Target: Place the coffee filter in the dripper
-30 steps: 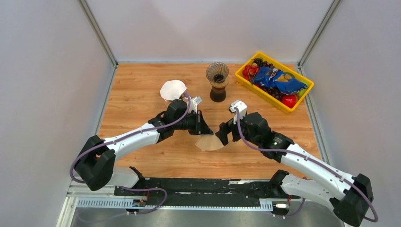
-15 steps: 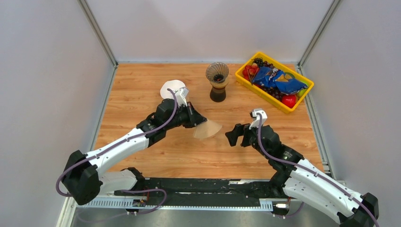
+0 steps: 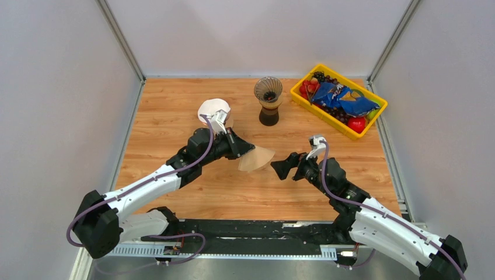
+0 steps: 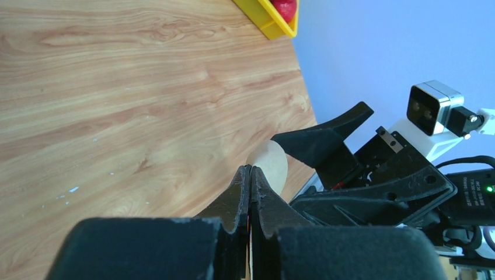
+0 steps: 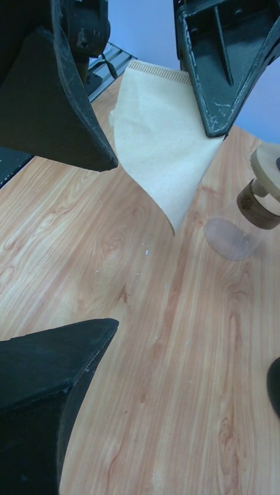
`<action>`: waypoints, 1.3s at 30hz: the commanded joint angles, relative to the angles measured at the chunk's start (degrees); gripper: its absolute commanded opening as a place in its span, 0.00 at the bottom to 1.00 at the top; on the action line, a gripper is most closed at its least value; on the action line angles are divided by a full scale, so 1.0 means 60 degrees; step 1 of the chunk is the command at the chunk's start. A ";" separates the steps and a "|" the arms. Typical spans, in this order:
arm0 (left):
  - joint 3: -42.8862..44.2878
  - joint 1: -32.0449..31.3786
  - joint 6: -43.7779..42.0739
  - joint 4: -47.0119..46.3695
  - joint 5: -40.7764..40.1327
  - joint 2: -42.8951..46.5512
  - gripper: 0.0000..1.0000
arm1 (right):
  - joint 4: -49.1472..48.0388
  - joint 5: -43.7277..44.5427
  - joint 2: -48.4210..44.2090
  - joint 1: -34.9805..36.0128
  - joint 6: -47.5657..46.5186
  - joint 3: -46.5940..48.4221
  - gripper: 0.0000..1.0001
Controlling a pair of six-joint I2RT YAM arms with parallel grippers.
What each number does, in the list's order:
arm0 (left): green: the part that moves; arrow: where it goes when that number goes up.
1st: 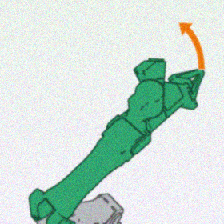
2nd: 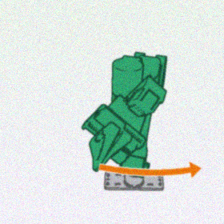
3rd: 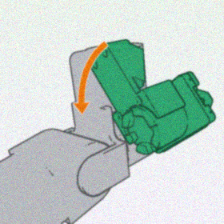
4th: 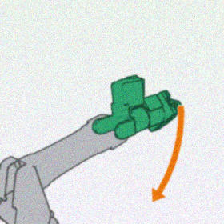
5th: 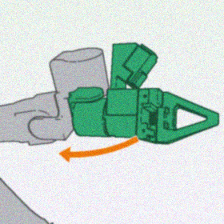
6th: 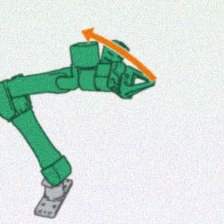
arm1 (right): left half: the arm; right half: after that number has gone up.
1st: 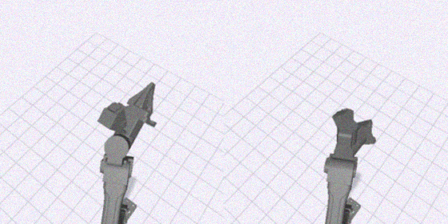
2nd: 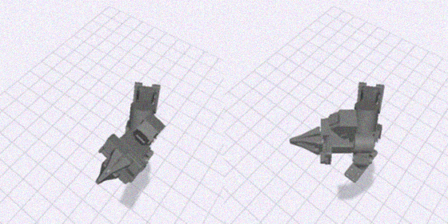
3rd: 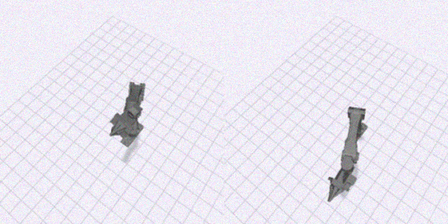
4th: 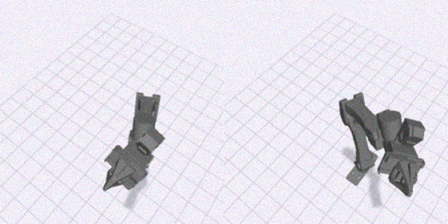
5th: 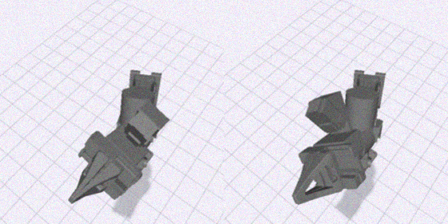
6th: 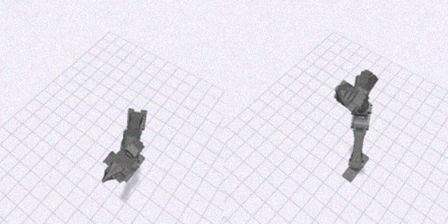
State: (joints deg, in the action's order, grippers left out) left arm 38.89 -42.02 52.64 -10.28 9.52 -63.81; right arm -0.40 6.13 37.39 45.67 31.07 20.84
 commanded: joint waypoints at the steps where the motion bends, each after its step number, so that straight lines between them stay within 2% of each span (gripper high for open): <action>1: 0.0018 -0.0024 0.0193 -0.1034 0.0376 0.0029 0.00 | -0.0981 0.0153 0.0118 -0.0002 0.0237 0.0308 1.00; 7: -0.0038 -0.0023 0.0163 -0.1050 0.0319 0.0114 0.00 | -0.0929 0.0545 0.0409 -0.0010 0.0258 0.0330 1.00; 30: -0.0032 -0.0021 -0.0087 -0.1019 0.0366 -0.0094 0.00 | -0.1152 0.0053 0.0533 -0.0007 0.0155 0.0939 1.00; 39: 0.0062 -0.0020 -0.0355 -0.0728 0.0222 -0.0136 0.00 | -0.0442 -0.0520 0.0762 -0.0014 -0.0010 0.1343 1.00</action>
State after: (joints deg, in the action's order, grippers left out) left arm 38.61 -42.02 52.53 -14.44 10.63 -64.20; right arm -3.62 5.72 41.50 45.67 31.66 25.52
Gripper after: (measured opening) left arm 0.009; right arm 0.997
